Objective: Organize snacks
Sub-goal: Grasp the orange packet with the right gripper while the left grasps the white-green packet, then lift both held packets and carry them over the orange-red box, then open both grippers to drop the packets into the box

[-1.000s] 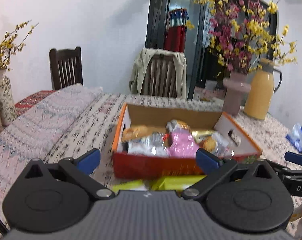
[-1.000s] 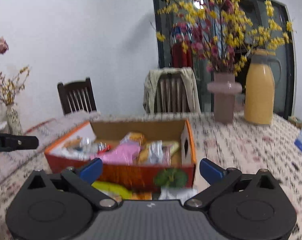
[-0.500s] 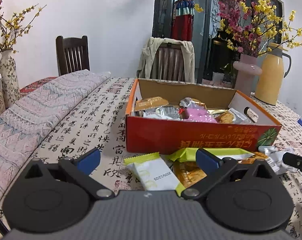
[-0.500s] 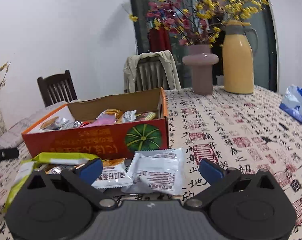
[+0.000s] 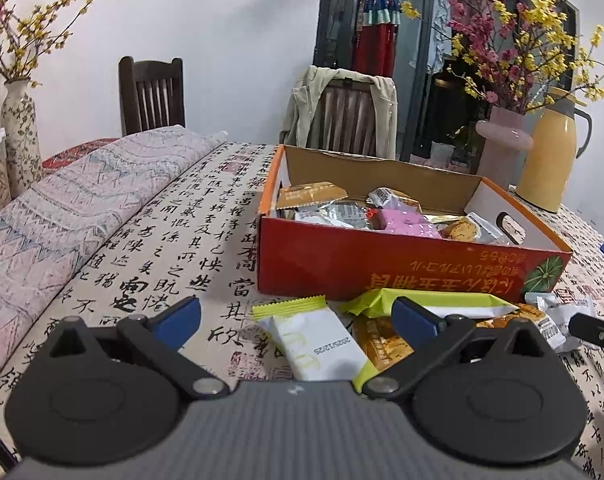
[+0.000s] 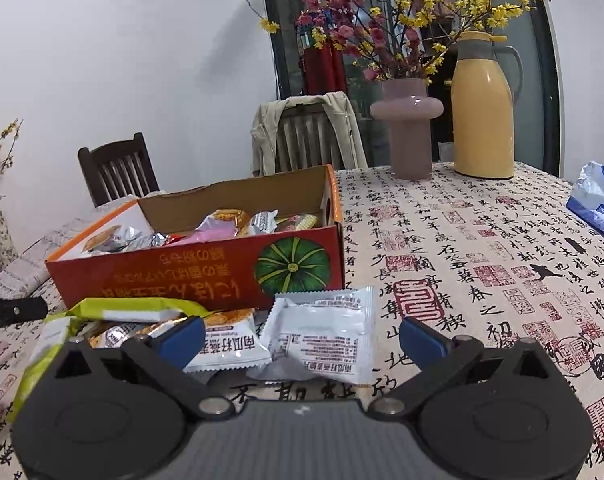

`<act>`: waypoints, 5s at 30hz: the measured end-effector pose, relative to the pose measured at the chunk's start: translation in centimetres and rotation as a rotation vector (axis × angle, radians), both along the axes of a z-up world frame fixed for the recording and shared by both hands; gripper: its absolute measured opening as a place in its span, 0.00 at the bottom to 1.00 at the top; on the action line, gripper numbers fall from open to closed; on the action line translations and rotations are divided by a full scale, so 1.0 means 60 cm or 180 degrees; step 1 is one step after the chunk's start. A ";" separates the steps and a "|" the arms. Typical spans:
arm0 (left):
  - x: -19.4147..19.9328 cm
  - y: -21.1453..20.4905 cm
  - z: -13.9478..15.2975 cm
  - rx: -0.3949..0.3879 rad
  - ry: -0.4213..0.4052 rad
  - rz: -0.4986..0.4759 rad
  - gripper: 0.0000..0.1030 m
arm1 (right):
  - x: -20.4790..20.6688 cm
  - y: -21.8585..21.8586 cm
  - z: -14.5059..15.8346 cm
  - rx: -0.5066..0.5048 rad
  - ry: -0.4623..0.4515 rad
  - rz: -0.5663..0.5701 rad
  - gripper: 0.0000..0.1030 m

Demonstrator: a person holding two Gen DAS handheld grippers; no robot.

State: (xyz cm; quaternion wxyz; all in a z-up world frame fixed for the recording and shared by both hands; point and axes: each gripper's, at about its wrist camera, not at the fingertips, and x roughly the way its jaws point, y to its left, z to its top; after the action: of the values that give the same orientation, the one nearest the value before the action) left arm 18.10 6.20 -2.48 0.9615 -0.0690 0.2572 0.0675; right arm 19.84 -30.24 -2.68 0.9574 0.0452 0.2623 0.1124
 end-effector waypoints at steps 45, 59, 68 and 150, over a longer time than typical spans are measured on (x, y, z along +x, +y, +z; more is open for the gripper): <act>0.010 -0.006 0.003 -0.0179 0.0460 -0.0011 1.00 | -0.058 -0.010 0.022 0.0035 -0.0062 0.0080 0.15; 0.027 -0.048 -0.028 0.0008 0.0964 0.0080 0.72 | -0.070 -0.016 0.023 0.0114 -0.0087 0.0100 0.15; 0.021 -0.039 -0.022 0.0010 0.0916 0.0078 0.39 | -0.076 -0.017 0.025 0.0148 -0.0101 0.0119 0.15; 0.202 -0.039 0.094 0.0118 -0.0336 0.0127 1.00 | 0.179 0.075 0.073 0.0061 -0.0458 0.0099 1.00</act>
State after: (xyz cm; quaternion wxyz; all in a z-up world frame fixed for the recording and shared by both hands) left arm 30.24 3.86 3.15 0.9733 -0.0597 0.2034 0.0876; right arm 30.56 -25.73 1.71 0.9714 0.0422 0.1923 0.1328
